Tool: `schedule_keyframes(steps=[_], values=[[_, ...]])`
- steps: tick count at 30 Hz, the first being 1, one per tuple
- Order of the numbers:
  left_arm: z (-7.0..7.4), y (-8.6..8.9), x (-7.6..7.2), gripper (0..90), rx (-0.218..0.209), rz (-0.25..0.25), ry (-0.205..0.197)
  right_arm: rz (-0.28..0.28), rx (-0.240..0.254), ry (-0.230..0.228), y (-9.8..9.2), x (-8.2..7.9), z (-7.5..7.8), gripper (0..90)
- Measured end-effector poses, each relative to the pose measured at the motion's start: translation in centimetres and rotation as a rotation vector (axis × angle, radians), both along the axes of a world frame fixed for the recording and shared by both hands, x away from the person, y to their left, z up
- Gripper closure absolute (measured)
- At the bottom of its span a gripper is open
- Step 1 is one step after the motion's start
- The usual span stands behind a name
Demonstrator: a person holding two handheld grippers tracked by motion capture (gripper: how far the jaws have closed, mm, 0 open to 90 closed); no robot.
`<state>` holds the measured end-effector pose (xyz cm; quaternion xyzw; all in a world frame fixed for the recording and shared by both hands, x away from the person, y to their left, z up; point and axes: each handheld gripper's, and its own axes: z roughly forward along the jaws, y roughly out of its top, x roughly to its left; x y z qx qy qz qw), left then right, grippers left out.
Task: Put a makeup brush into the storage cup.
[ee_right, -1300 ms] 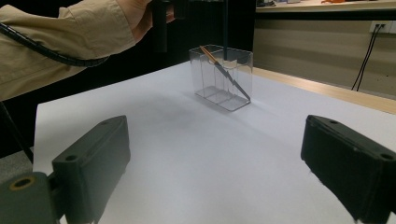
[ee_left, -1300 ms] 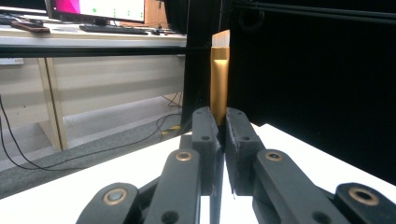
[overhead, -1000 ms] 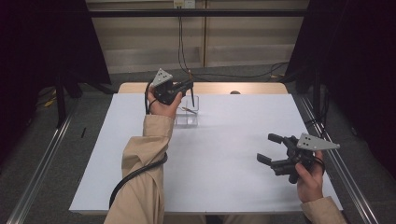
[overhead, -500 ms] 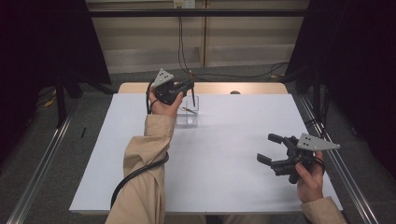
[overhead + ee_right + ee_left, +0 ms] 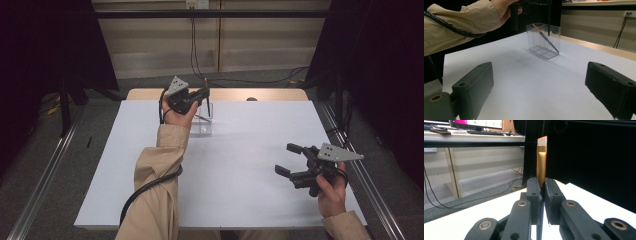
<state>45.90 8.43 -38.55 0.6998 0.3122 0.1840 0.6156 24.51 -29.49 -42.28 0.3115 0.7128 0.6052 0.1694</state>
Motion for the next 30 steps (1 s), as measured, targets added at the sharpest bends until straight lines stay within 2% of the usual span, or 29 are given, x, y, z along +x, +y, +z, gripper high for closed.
schedule_keyframes(steps=[2,30], values=[[-0.1,0.0,0.0,83.3,-0.008,0.0,0.006,0.0,-0.001,-0.001,0.0,0.0,0.0,7.6],[-1.4,-0.4,-0.2,83.0,0.019,0.0,0.016,0.004,0.002,-0.003,0.1,0.0,0.0,7.6]])
